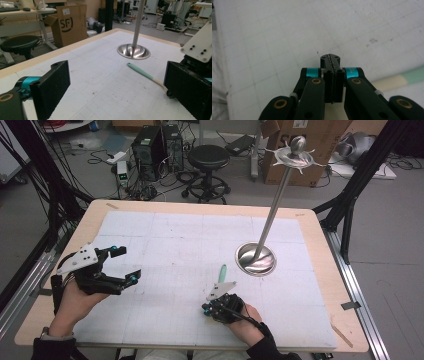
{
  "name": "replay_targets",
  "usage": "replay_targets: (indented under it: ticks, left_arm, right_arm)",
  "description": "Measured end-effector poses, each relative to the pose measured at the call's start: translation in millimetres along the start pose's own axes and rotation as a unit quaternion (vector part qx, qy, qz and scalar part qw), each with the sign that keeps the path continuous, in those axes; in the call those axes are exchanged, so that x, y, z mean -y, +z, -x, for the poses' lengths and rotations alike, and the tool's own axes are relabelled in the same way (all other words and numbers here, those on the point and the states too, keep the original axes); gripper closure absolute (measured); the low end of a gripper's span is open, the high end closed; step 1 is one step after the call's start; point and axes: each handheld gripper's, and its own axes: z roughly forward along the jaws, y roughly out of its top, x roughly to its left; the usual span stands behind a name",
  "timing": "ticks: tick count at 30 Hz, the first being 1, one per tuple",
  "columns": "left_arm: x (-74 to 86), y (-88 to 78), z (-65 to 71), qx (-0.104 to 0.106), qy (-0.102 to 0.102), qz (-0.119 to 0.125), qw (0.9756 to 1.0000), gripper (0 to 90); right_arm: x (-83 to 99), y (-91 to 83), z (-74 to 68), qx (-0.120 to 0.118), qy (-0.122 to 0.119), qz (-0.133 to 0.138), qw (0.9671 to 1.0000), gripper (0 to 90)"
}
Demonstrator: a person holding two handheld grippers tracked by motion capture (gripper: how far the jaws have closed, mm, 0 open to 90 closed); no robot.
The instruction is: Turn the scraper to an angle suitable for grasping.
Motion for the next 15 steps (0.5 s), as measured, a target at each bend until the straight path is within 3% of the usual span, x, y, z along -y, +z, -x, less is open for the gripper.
replay_targets:
  ticks: [5, 11, 15]
  left_arm:
    - [-0.1, 1.3, -2.4, -0.001, -0.002, 0.001, 1.0, 7.3]
    - [-1.3, 2.1, -3.2, 0.001, -0.003, 0.004, 1.0, 7.3]
    - [-1.9, 2.1, -2.9, 0.001, -0.003, 0.005, 1.0, 7.3]
  right_arm:
    - [13.8, -13.9, 3.1, -0.005, 0.005, 0.0, 1.0, 90.0]
    - [31.2, -36.1, 7.6, -0.004, 0.031, -0.018, 0.9994, 90.0]
    - [41.6, -49.4, 12.6, -0.009, 0.044, -0.013, 0.9989, 90.0]
